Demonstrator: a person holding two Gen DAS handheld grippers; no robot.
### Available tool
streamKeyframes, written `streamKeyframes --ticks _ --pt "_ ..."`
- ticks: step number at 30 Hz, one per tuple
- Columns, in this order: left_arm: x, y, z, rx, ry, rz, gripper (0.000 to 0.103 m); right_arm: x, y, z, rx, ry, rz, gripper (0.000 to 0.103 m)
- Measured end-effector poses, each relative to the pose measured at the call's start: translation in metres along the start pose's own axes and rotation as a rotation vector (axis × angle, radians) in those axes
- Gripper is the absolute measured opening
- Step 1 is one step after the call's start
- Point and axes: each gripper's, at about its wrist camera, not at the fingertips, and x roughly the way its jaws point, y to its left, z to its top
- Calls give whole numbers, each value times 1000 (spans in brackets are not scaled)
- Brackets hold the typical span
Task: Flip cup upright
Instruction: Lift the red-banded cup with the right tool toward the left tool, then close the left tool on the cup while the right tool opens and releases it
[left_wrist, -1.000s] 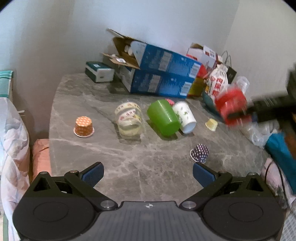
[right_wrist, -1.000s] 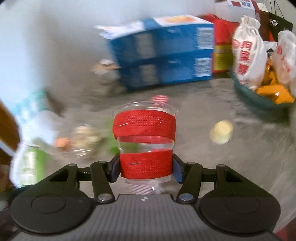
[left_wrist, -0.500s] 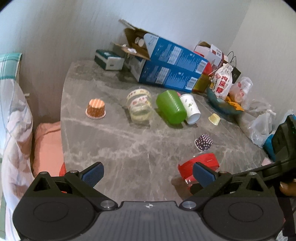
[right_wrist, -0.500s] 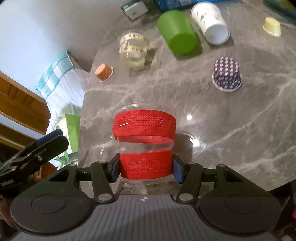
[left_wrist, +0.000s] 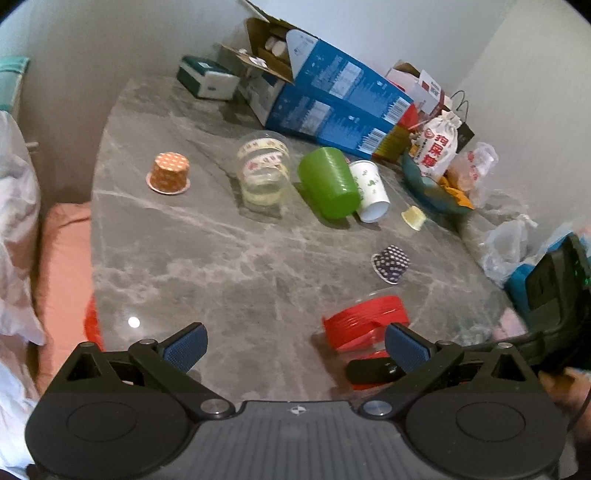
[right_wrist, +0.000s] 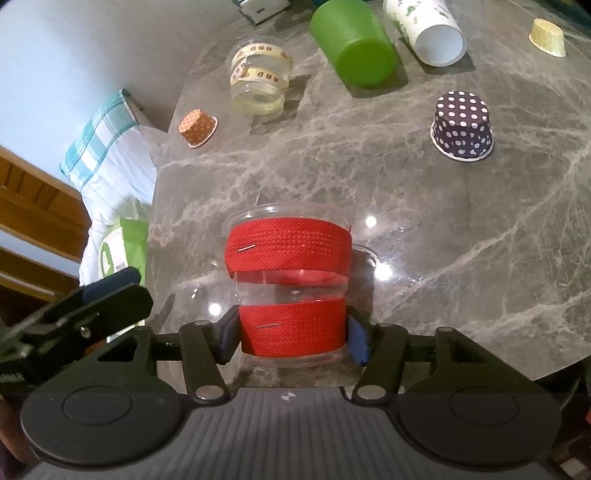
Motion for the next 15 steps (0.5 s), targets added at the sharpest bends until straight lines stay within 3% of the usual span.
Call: streamKeyframes --ticks 3,9,15 --pt "12 -2 7 -14 35 -17 103 1 1 0 -13 -1 0 60" --pt "43 -5 19 -133 169 -143 103 0 3 -3 -48 -8 -2 64" --pt "57 -21 24 -147 215 -129 103 -2 5 -6 -78 -26 -11 69"
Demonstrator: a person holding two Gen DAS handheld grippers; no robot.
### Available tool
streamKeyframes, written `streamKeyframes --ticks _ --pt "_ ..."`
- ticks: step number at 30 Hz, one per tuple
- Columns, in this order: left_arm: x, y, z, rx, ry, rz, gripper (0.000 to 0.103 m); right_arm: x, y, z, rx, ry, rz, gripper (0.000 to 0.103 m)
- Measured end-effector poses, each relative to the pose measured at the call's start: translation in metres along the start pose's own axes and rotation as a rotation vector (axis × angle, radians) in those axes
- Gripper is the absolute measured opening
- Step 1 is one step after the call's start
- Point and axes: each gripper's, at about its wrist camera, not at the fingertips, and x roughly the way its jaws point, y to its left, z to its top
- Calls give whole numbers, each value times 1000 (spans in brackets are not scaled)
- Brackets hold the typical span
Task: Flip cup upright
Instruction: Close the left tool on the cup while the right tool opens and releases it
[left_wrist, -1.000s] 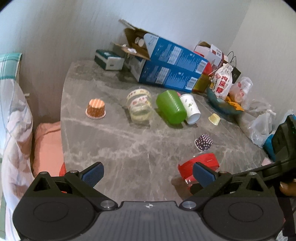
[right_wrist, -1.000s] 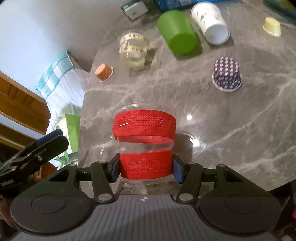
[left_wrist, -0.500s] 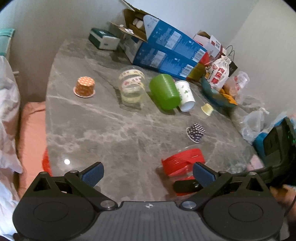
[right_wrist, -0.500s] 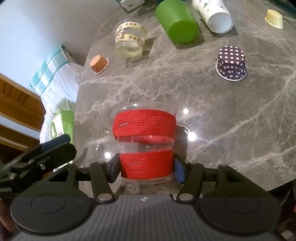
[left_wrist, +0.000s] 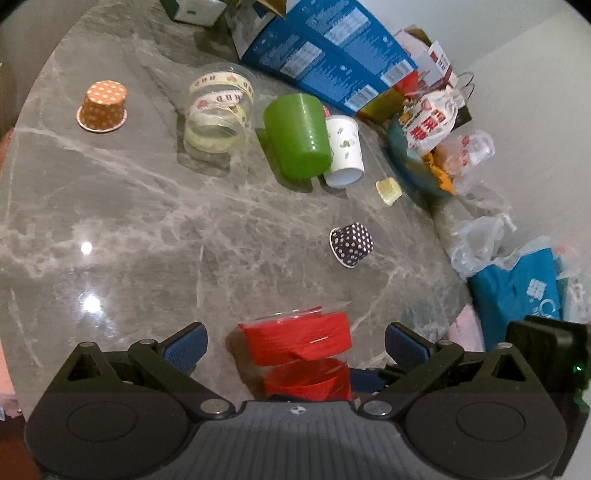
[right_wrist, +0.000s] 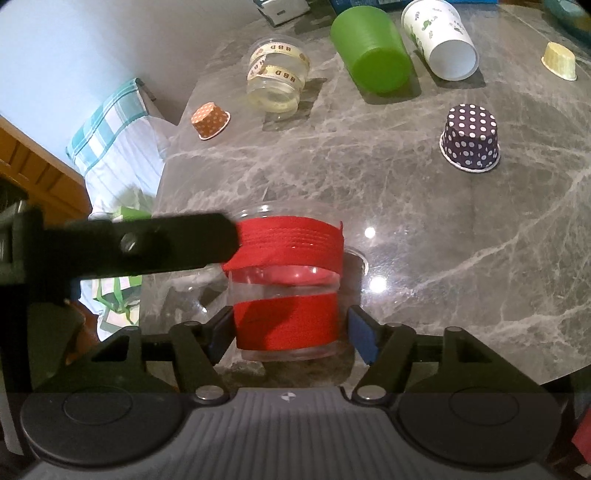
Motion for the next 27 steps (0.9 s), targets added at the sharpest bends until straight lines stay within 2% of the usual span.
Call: streamKeyframes --ticks 5,7,13,20,23,25,27 --pt "12 -10 -1 -1 43 48 103 -1 1 -3 -22 -12 4 72" --pt "17 -14 -1 7 52 72 103 -2 2 -4 -38 -21 3 79" --pt "29 -17 2 -2 74 136 102 -5 -1 -8 -51 -41 15 79" --pt "40 -23 2 -11 83 186 96 -15 -8 -20 -56 -74 32 81" --pt "41 -27 1 -9 68 215 87 -24 -14 -28 -39 -104 51 81" --pt "42 -29 0 -5 62 222 75 -30 -18 -33 -35 -125 60 81" --pt "41 -30 -1 -3 52 226 74 -35 -23 -37 -21 -146 76 81"
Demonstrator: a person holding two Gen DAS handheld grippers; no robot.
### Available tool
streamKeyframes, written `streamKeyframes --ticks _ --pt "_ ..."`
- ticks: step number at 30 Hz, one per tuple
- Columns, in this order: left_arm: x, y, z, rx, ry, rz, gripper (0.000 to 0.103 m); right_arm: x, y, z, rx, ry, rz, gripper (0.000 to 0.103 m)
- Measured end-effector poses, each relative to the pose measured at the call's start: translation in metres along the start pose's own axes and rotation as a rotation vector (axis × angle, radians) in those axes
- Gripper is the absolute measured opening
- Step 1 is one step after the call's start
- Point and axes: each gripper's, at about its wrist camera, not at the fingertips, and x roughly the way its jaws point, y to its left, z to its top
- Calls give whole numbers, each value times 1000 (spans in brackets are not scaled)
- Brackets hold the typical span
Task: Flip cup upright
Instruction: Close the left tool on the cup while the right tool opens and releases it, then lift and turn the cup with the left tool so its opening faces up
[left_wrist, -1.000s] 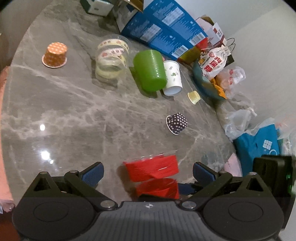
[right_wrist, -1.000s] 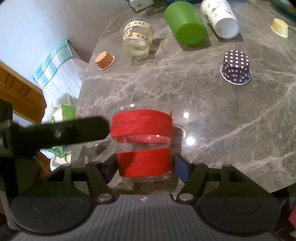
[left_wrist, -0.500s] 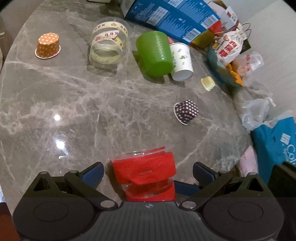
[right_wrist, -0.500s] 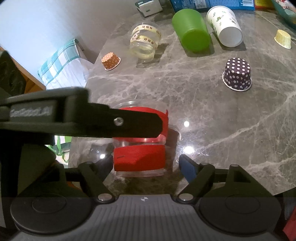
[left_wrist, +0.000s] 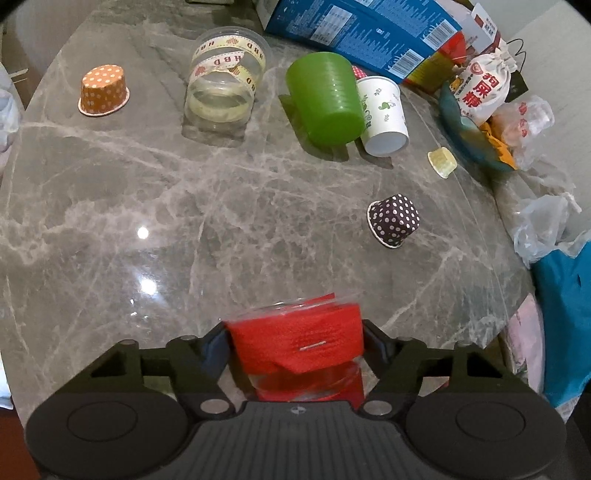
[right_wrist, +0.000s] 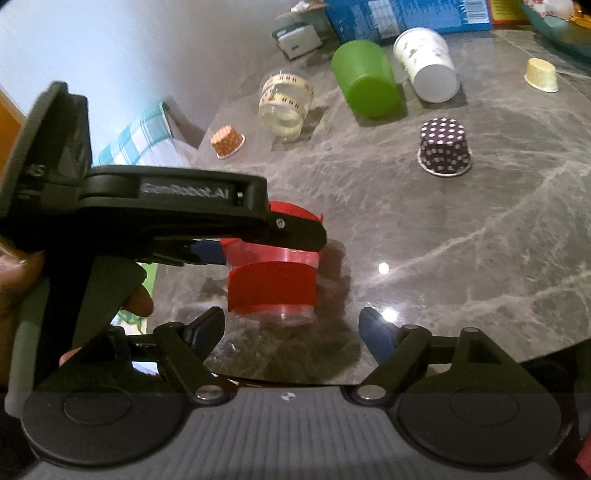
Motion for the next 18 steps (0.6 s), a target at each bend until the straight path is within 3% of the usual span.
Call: streamKeyframes --ticks 4,7,13,18 --pt "-5 -4 -4 22 -42 6 72 -14 -10 -6 28 -48 19 81" --pt "-15 -10 -8 85 -119 -11 72 -26 -16 -11 41 -105 36 82" --pt "-52 -15 -31 229 -443 -103 72 -57 -32 -25 114 -259 122 87" --pt "-82 -24 -69 365 -755 -105 71 -81 -33 -38 93 -467 40 100"
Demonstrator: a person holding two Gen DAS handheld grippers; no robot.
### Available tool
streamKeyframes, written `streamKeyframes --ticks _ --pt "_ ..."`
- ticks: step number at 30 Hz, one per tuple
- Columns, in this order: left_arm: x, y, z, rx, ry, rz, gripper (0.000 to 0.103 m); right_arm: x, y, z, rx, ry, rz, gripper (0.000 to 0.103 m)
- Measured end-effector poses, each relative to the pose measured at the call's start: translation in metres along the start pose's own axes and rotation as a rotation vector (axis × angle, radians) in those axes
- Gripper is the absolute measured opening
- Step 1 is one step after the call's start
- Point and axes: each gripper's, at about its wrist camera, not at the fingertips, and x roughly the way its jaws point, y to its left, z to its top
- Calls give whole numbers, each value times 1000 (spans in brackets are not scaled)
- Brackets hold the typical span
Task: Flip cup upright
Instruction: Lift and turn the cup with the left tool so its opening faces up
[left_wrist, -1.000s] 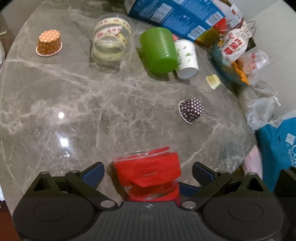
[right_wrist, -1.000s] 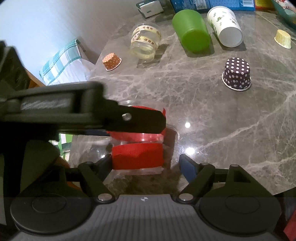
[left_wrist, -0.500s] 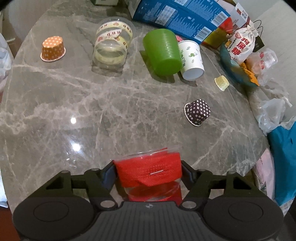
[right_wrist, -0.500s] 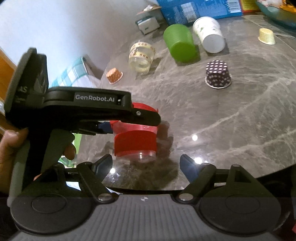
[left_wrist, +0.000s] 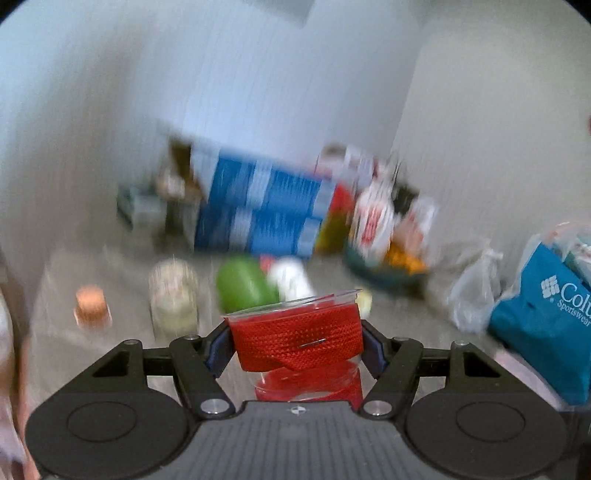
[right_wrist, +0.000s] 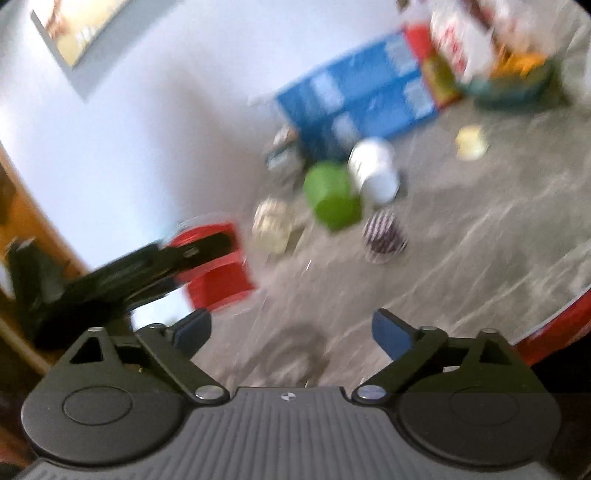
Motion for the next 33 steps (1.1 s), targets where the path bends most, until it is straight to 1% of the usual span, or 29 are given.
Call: streamKeyframes --ticks 2,5,7,9,11,12,13,16,20,23,27,30,33 --pt "-14 -13 -6 71 -104 27 70 -6 -4 0 12 -36 11 102" --pt "-33 -36 -19 205 -273 71 69 -9 -12 0 50 -56 38 102" --pt "-38 -50 -27 280 -358 109 69 -13 -14 -3 64 -87 33 102" --pt "-41 -61 -33 334 -421 158 69 -18 -17 -5 75 -120 31 102" --pt "-36 -66 -37 352 -440 195 69 -21 -19 -11 82 -146 26 102" --pt "-32 -69 -39 357 -436 217 69 -25 -21 -13 82 -154 24 102" --pt "-28 -70 -41 356 -421 220 69 -28 -22 -15 84 -160 22 102" --pt "-14 -73 -53 332 -385 207 69 -33 -27 -23 100 -175 0 102" --pt "-8 -74 -76 316 -405 222 69 -37 -36 -34 119 -193 -21 102" --pt "-2 -69 -90 282 -379 237 69 -38 -42 -42 126 -193 -44 102" --pt "4 -65 -107 296 -349 257 69 -35 -41 -51 93 -187 -89 102" --pt "8 -61 -114 332 -333 280 69 -33 -42 -58 86 -181 -82 102" --pt "11 -55 -116 331 -306 287 69 -30 -44 -62 92 -173 -78 102"
